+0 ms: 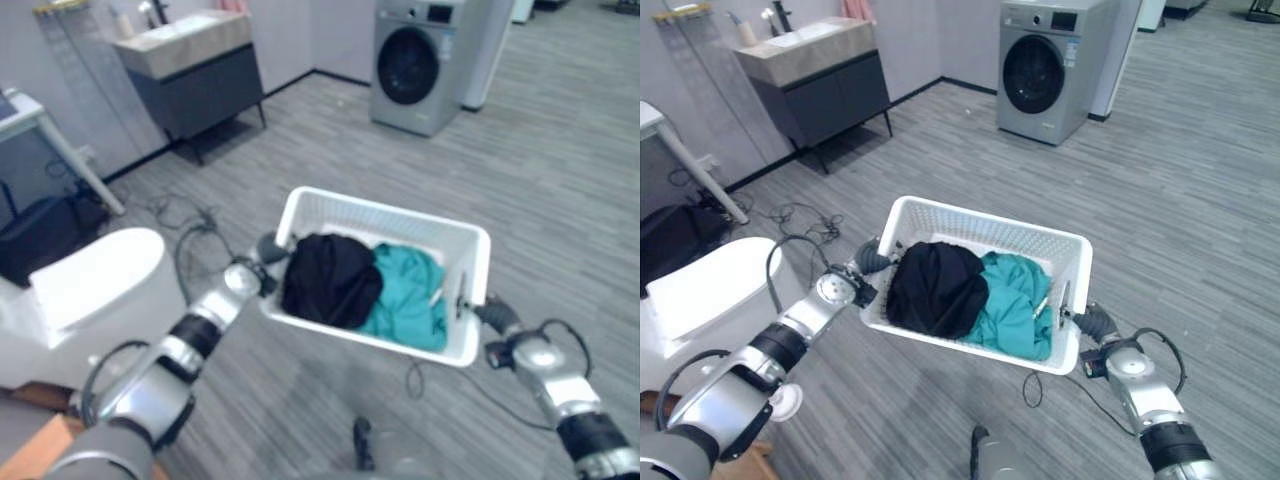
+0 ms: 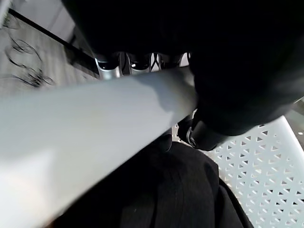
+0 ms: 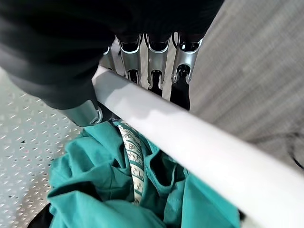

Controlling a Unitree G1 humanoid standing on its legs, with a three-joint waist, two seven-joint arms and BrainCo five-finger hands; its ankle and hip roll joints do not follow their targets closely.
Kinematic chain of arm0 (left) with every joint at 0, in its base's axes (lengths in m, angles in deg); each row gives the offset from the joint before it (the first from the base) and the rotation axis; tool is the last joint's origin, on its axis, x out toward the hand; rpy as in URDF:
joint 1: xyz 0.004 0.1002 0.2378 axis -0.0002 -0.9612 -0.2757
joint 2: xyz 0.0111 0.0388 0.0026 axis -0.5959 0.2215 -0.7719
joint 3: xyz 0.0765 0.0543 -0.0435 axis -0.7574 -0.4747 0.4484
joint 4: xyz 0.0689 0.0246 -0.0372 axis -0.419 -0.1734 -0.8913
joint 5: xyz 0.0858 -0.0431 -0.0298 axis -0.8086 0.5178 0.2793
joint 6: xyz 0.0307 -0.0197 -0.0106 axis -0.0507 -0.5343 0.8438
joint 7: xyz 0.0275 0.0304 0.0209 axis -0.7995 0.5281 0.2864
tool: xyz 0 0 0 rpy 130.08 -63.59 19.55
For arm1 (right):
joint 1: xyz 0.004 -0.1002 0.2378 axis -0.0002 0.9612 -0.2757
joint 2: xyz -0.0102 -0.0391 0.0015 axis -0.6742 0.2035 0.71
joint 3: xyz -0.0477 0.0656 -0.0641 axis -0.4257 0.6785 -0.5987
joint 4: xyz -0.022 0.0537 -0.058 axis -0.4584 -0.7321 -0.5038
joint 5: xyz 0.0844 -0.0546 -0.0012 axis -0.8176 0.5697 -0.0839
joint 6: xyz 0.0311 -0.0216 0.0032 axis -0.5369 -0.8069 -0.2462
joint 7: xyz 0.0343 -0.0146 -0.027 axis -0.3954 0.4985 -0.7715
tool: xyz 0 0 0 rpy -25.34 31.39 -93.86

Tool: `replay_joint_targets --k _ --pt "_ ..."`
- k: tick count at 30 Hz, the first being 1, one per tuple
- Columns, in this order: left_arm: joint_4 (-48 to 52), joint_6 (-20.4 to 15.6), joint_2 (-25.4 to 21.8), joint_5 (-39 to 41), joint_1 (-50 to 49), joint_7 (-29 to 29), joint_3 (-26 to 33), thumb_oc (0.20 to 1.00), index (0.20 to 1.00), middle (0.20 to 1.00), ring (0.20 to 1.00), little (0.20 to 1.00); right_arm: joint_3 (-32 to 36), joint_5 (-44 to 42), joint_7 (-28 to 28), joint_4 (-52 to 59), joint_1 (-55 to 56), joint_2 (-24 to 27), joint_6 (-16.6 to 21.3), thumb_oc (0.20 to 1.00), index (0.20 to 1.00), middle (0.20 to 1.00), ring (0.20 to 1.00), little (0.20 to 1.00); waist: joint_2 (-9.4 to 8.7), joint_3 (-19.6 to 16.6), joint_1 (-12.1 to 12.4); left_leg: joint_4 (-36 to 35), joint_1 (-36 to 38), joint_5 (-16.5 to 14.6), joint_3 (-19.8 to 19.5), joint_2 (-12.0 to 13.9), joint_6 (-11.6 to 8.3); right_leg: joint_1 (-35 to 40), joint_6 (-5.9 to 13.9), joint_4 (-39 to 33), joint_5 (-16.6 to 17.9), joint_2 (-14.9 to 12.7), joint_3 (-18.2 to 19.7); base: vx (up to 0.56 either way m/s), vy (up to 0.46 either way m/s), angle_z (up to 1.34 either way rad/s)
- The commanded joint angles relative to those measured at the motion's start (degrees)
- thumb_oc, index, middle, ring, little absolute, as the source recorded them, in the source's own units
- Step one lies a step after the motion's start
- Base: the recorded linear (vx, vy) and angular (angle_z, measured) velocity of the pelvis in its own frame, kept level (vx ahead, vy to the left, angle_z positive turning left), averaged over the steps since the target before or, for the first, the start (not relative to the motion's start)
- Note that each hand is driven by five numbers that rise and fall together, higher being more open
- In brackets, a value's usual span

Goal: Grab the laundry basket,head to the washer,open it,put in the laundry and shut it.

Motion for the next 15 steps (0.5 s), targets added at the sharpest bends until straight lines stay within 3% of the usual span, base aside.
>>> replay_joint_targets --k 1,3,5,6,8,11,15 --pt "3.4 -4.2 1.5 1.2 4.8 0.2 -2.2 0.200 0.200 0.200 0.200 0.200 2.5 -7.0 -0.6 9.7 -3.4 -1.0 8.2 0.200 0.200 0.200 0.200 0.200 -3.94 -1.7 2.1 -7.0 -5.5 -4.6 5.8 0.5 1.09 8.7 9.56 -11.0 3.1 -2.9 2.5 0.37 -0.265 0.19" --pt "2.7 -4.2 2.5 1.2 5.7 0.2 -2.5 0.200 0.200 0.200 0.200 0.200 3.4 -6.9 -0.6 11.0 -1.8 -0.9 8.0 0.200 0.200 0.200 0.200 0.200 -4.05 -1.3 2.8 -11.9 -9.8 -6.7 6.3 -0.7 1.33 10.9 9.91 -11.7 1.9 -2.7 2.7 0.30 -0.048 0.25" --pt "2.1 -4.3 3.0 0.7 6.2 0.2 -3.1 0.200 0.200 0.200 0.200 0.200 3.8 -6.7 -0.6 11.8 -1.0 -0.7 8.1 0.200 0.200 0.200 0.200 0.200 -3.90 -1.0 4.0 -21.2 -12.7 -7.4 5.9 -3.7 1.38 12.2 10.36 -11.6 0.6 -1.9 3.8 0.34 0.016 0.00" --pt "1.8 -4.4 3.1 0.4 6.5 0.1 -3.4 0.200 0.200 0.200 0.200 0.200 3.9 -6.7 -0.7 12.0 -0.9 -0.7 8.3 0.200 0.200 0.200 0.200 0.200 -3.67 -1.0 4.7 -28.0 -13.2 -7.1 5.3 -4.8 1.34 13.2 10.72 -11.7 -0.2 -1.6 4.1 0.38 0.042 -0.19" --pt "1.4 -4.5 3.3 -0.1 6.8 0.1 -3.9 0.200 0.200 0.200 0.200 0.200 3.6 -6.7 -0.2 11.5 -0.9 -1.2 9.1 0.200 0.200 0.200 0.200 0.200 -3.07 -1.0 6.6 -41.5 -14.1 -2.9 2.4 -6.7 0.57 16.0 10.76 -11.9 -2.1 0.0 5.4 0.39 0.020 -0.32" --pt "2.0 -4.7 3.5 0.2 7.1 0.5 -4.9 0.200 0.200 0.200 0.200 0.200 2.6 -6.5 0.2 9.6 -1.8 -2.6 9.8 0.200 0.200 0.200 0.200 0.200 -3.12 -0.8 8.1 -47.9 -16.1 -0.9 2.4 -8.0 0.07 19.4 10.58 -11.5 -4.7 0.8 6.9 0.49 0.003 -0.48" --pt "2.9 -4.9 2.8 0.1 6.5 0.9 -5.0 0.200 0.200 0.200 0.200 0.200 1.5 -6.7 0.5 7.7 -3.2 -3.7 9.4 0.200 0.200 0.200 0.200 0.200 -2.76 -2.5 9.1 -47.7 -14.5 -0.7 4.9 -7.1 1.23 22.3 10.52 -9.9 -7.8 1.3 8.6 0.46 0.074 -0.49"
